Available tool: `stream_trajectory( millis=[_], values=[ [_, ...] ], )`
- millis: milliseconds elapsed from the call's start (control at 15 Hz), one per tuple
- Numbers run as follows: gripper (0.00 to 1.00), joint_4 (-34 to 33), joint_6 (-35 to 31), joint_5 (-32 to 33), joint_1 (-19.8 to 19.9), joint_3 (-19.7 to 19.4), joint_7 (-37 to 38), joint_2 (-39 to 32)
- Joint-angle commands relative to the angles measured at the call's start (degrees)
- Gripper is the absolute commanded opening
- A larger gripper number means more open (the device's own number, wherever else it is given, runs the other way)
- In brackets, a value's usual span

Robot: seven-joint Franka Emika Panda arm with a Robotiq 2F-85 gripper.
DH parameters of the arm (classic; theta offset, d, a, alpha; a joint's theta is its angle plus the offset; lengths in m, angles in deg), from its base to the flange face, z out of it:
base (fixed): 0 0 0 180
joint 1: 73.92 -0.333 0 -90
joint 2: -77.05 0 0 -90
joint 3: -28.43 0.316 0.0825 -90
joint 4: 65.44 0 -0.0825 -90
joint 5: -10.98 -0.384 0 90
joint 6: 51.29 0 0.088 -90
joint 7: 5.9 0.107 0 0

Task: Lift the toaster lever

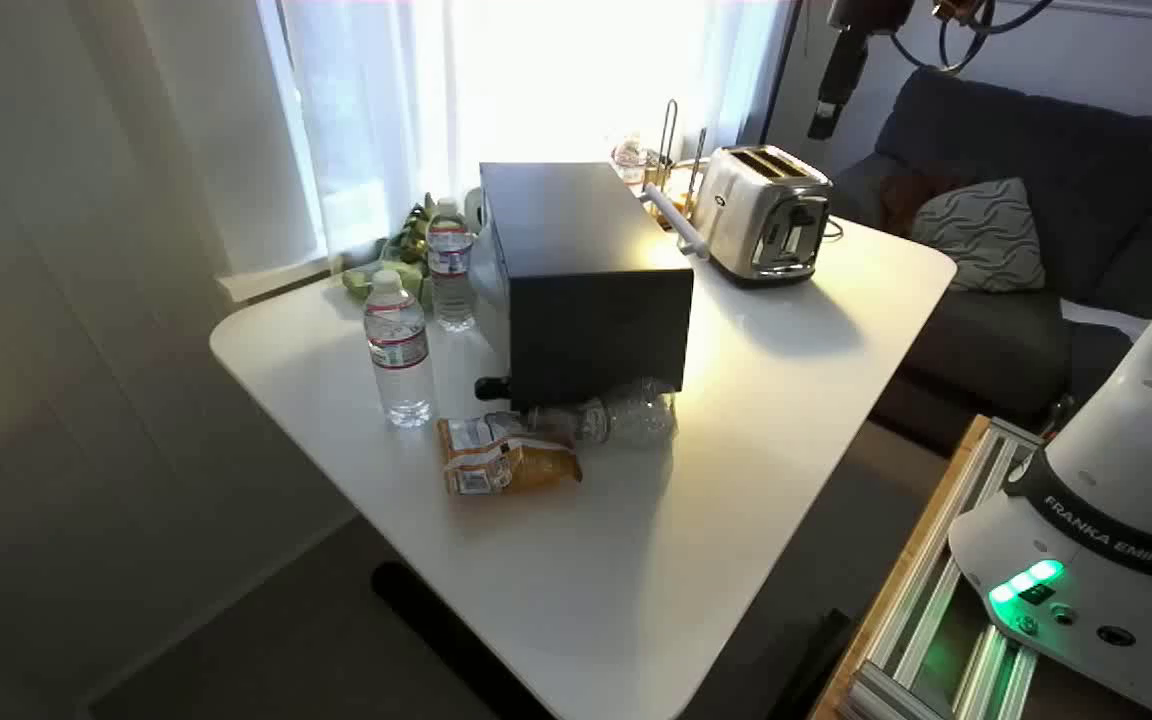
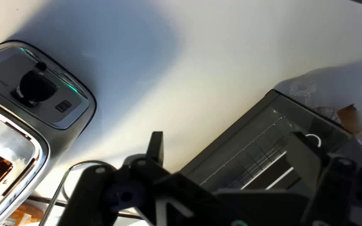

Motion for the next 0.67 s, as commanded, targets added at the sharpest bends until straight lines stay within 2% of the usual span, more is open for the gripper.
stream_trajectory(
  millis=[0, 400, 600],
  values=[
    [1.0, -0.09, 0.11, -0.79, 2.29, 2.05, -0.68, -0.33],
    [1.0, -0.09, 0.11, -0.79, 2.29, 2.05, -0.68, -0.34],
    [1.0, 2.89, -4.63, 6.41, 4.13, 4.76, 2.46, -0.24]
  ],
)
